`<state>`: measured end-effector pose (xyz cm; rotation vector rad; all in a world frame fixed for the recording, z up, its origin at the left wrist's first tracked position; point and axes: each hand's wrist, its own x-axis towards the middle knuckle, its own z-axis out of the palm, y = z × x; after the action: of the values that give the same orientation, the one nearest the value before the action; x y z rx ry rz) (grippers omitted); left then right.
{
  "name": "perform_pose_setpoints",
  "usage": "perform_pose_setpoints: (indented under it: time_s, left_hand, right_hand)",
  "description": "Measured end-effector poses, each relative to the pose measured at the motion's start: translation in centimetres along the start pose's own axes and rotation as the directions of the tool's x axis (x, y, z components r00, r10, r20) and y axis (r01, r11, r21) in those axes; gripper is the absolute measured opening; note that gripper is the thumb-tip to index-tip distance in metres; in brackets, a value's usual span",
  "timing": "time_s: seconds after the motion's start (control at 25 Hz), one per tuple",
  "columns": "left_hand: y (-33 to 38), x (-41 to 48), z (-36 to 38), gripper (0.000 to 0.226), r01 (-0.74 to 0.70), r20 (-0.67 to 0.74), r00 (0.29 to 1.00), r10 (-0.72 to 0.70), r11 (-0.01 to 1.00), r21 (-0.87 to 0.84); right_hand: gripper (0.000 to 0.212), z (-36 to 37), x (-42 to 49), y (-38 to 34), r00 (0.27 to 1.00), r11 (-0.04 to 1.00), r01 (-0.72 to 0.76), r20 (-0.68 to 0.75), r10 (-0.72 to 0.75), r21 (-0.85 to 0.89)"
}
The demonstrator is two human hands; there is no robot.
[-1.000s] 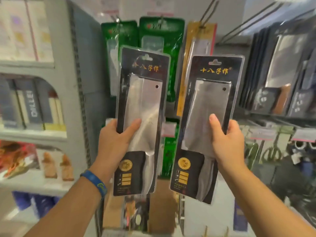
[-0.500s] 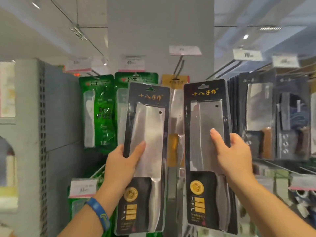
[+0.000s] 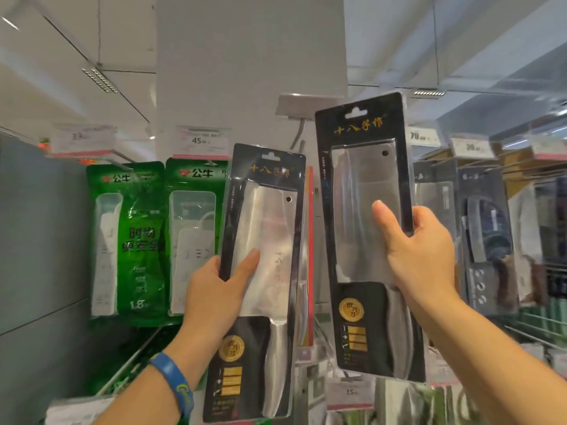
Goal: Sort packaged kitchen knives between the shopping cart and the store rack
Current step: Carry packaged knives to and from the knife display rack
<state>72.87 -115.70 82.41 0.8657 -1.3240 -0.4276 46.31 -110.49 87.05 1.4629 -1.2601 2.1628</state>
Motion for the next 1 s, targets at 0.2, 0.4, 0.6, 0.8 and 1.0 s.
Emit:
perform_pose_setpoints:
  time_s: [0.2,0.4,0.6,0.8,1.0]
  left_hand:
    - [0.6,0.8,0.3,0.046,-0.073,0.051,0.996,0.073,0.997,-0.002]
    - [2.1,2.5,1.3,0.055,-0.142,0.090,0.986,0.138,0.989,0.037]
    - [1.4,2.7,1.5,0.065,-0.138,0.141,0.982,0.128,0.988,0.065]
    - [1.0,3.4,0.8,0.077,-0.124,0.116,0.987,0.115,0.990,0.073]
    - [0.4,3.8,0.5,0.054,-0.084,0.113,0.991,0.078,0.995,0.045]
  right_hand:
    - [0.051,0.1,1.9,-1.7,1.000,1.000,0.026,-0.005,-0.026,0.001]
    - [0.047,-0.3,3.4,-2.4,0.999,1.000,0.026,-0.020,-0.026,0.002]
    - [0.064,0.2,3.0,-1.8,1.000,1.000,-0.005,0.024,0.006,-0.031]
    - [0.076,0.1,2.8,-1.3,0.997,0.999,-0.042,0.064,0.044,-0.022]
    - [0.065,0.1,2.4,-1.2,0.997,0.999,-0.040,0.072,0.040,-0.003]
